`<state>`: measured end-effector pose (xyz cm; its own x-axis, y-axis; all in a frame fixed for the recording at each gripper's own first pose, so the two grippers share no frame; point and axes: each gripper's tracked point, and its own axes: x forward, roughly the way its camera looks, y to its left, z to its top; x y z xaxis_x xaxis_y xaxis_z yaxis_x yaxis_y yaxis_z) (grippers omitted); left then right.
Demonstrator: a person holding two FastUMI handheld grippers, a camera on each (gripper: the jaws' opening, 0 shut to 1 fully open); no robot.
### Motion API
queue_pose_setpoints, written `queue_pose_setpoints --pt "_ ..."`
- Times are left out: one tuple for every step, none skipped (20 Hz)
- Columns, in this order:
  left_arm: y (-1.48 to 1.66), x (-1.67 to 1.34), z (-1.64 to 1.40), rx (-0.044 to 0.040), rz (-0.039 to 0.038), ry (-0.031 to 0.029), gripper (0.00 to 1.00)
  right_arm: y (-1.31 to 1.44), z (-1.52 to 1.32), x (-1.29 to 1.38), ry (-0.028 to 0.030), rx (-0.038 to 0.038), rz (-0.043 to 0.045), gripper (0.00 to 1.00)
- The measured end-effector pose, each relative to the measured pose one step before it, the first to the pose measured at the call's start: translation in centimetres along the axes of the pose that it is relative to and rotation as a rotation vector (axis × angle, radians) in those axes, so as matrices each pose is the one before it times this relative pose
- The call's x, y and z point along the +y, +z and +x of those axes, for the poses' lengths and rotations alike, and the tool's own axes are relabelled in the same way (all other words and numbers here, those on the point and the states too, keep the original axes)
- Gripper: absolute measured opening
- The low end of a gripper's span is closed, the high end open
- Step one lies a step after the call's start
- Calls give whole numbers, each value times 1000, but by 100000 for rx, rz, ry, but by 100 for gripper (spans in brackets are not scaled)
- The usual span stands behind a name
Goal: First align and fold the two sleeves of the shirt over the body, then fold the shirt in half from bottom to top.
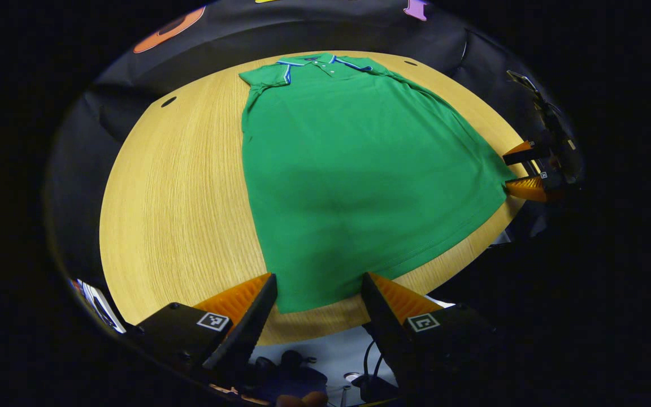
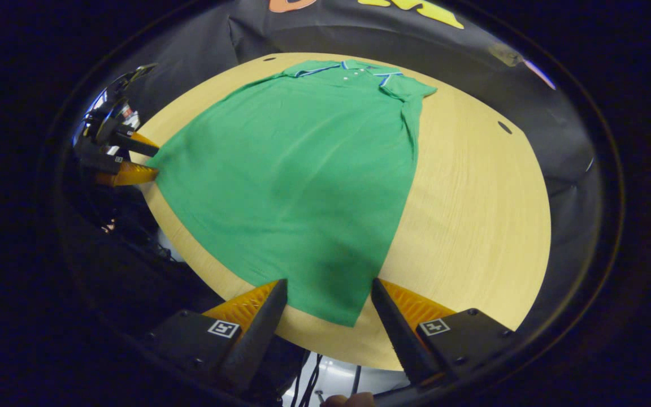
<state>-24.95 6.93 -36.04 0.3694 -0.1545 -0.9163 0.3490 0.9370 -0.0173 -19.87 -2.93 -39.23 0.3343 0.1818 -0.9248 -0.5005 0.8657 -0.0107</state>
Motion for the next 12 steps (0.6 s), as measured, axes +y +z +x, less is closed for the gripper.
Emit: queue_pose_setpoints --pt "46 -89 -84 -384 -454 -15 98 60 -104 -58 40 -631 -50 99" --pt "-60 -33 68 85 -177 175 100 -250 73 56 1 1163 -697 99" --pt "49 8 -43 -560 127 277 99 123 -6 -1 -206 -492 -291 98" --pt "-36 4 -28 -339 -390 391 99 -57 -31 133 183 445 -190 99" --pt "44 -68 109 516 -1421 264 99 175 59 281 560 -655 -1139 98" --pt "-68 -336 58 93 -990 315 89 251 -135 276 370 -1478 -1684 87" --pt "136 -489 71 100 343 -173 92 290 273 132 -174 -864 -1909 68" --pt "340 -484 42 -987 1929 -196 72 264 209 -147 -1321 -1580 -2040 49" --pt "333 -584 153 -1289 2681 80 52 -56 -101 -96 -697 293 -348 30" --pt "253 151 177 -513 2214 1281 32 -31 -173 108 714 377 783 11" --pt "57 9 -229 -245 638 172 13 6 73 3 240 259 2329 11" --pt "-94 -57 44 -90 -949 -1033 8 464 -99 -3 863 127 3564 3"
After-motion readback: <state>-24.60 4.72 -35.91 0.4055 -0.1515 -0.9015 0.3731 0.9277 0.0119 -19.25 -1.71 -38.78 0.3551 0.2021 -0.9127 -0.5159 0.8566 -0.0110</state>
